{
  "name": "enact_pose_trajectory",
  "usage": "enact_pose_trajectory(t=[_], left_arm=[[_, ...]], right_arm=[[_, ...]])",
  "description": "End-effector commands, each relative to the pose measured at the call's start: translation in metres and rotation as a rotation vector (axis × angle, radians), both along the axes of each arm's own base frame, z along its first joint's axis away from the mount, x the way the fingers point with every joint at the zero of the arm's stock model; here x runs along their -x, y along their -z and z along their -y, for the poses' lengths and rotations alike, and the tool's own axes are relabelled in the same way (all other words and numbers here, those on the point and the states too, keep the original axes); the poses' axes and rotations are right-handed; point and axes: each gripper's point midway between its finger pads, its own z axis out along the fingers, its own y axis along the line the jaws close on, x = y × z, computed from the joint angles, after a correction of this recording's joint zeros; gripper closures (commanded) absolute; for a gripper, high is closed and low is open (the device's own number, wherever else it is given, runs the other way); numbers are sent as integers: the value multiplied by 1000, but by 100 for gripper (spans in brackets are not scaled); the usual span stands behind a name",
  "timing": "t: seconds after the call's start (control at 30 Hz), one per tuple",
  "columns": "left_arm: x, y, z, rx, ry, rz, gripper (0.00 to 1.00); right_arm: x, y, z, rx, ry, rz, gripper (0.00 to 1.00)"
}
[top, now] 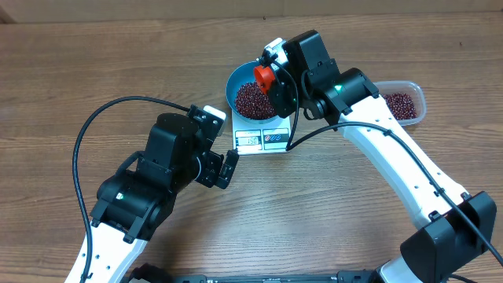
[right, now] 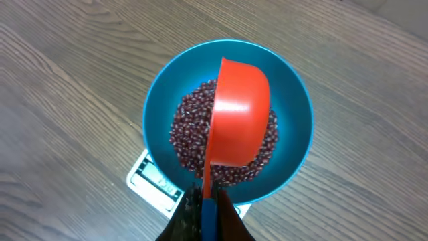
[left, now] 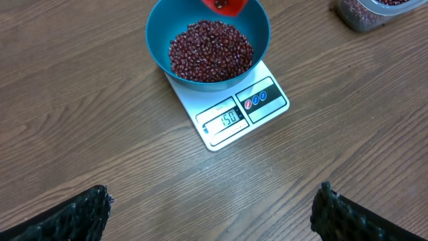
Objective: Scoop item into bowl and weigh 150g on scale
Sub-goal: 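Carry the red scoop with the right gripper back to the bean tub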
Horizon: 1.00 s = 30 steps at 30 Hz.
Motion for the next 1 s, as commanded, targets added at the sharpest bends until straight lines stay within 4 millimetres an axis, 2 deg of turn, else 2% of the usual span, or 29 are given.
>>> enact_pose_trajectory(t=[0.0, 0.13, 0.4, 0.57, 0.73, 0.87, 0.97], left_arm=[[0, 2, 1, -3, -2, -5, 0], [0, 2, 1, -3, -2, -5, 1], [0, 2, 1, -3, -2, -5, 0], [0, 2, 1, -3, -2, -5, 0], [0, 2, 1, -3, -2, -5, 0], [0, 2, 1, -3, -2, -5, 0], [0, 2, 1, -3, -2, -5, 0]], right_arm=[[4, -21, -1, -98, 9, -6, 96], [1, -23, 6, -166, 19, -45, 96], [-4, -24, 36, -255, 52, -126, 96], [-10, -26, 74, -287, 131, -154, 96], [-13, -42, 108, -299, 204, -115, 96], [-10, -55, 136, -297, 269, -87, 96], [-6, -55, 164, -244, 356, -78, 96]])
